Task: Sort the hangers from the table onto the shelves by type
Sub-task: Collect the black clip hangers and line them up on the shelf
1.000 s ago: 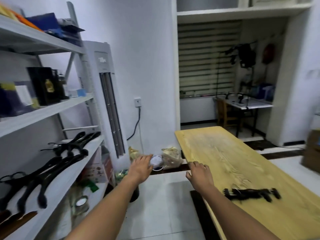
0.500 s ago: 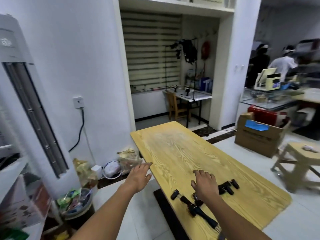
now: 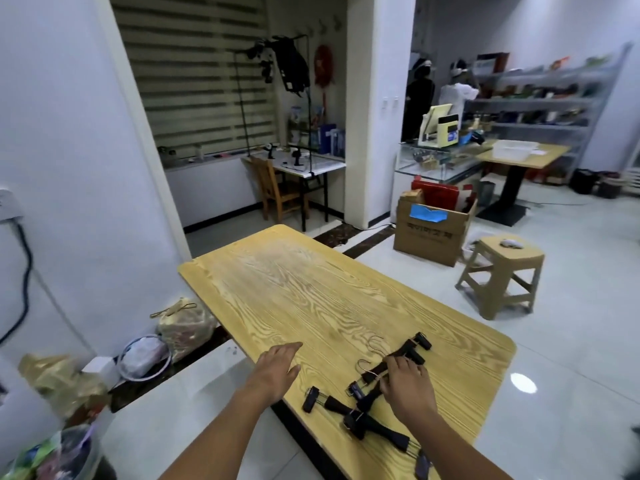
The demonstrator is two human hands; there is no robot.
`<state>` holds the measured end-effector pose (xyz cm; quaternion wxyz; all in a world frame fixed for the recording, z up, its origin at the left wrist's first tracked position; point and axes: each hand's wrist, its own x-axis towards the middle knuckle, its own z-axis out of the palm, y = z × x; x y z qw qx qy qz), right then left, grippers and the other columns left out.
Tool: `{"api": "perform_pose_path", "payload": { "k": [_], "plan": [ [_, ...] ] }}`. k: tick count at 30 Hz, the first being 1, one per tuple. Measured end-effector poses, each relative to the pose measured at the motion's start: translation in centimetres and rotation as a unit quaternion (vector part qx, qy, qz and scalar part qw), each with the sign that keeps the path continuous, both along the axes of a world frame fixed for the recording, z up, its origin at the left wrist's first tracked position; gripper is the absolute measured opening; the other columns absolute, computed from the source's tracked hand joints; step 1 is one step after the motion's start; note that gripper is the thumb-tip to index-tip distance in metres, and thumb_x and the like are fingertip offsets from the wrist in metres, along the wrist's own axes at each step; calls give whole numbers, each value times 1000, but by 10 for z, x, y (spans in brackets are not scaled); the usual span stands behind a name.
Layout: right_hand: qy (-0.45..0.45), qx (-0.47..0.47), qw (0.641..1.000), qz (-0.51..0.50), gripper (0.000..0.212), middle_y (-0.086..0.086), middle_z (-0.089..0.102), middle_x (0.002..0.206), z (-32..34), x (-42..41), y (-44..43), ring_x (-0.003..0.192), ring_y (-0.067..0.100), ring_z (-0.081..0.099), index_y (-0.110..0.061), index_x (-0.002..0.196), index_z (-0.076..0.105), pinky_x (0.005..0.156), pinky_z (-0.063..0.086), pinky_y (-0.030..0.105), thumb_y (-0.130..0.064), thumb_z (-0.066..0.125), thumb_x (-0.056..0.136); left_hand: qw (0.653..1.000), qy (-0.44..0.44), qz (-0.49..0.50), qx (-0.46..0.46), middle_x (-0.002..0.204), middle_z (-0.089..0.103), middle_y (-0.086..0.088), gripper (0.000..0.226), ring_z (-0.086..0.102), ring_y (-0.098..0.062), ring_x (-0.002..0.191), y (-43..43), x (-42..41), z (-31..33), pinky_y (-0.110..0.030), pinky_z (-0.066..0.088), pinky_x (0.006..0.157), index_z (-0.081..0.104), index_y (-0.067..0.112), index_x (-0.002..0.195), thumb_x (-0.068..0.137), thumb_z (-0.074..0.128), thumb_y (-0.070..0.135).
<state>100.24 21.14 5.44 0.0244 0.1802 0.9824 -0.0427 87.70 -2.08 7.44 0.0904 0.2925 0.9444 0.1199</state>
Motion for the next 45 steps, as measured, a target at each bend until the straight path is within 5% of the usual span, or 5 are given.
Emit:
{"api": "perform_pose_path", "payload": {
  "k": [12, 24, 45],
  "plan": [
    [-47, -35, 997, -58, 47, 3, 41, 144, -46, -3, 47, 133, 22, 38, -20, 145, 30, 110, 27, 36, -36, 36, 101, 991, -93, -92, -17, 151, 30, 7, 59, 23, -15, 139, 71, 4, -71, -27, 18, 114, 22, 27, 148, 96, 47, 39],
    [-85, -97, 991, -38, 50, 4, 39, 145, -99, -49, 75, 132, 24, 37, -20, 146, 28, 109, 28, 36, -29, 42, 99, 954, -173, -197, -145, 158, 11, 10, 87, 12, -16, 144, 113, -3, -148, -35, 11, 117, 11, 31, 150, 82, 60, 54],
    [-69, -155, 986, 8, 53, 0, 21, 155, -134, -86, 105, 136, 23, 32, -23, 149, 23, 111, 26, 36, -24, 43, 100, 964, -146, -184, -123, 159, 0, 13, 87, 4, -17, 147, 165, -43, -172, -39, 13, 118, 6, 39, 149, 83, 61, 50]
  ]
}}
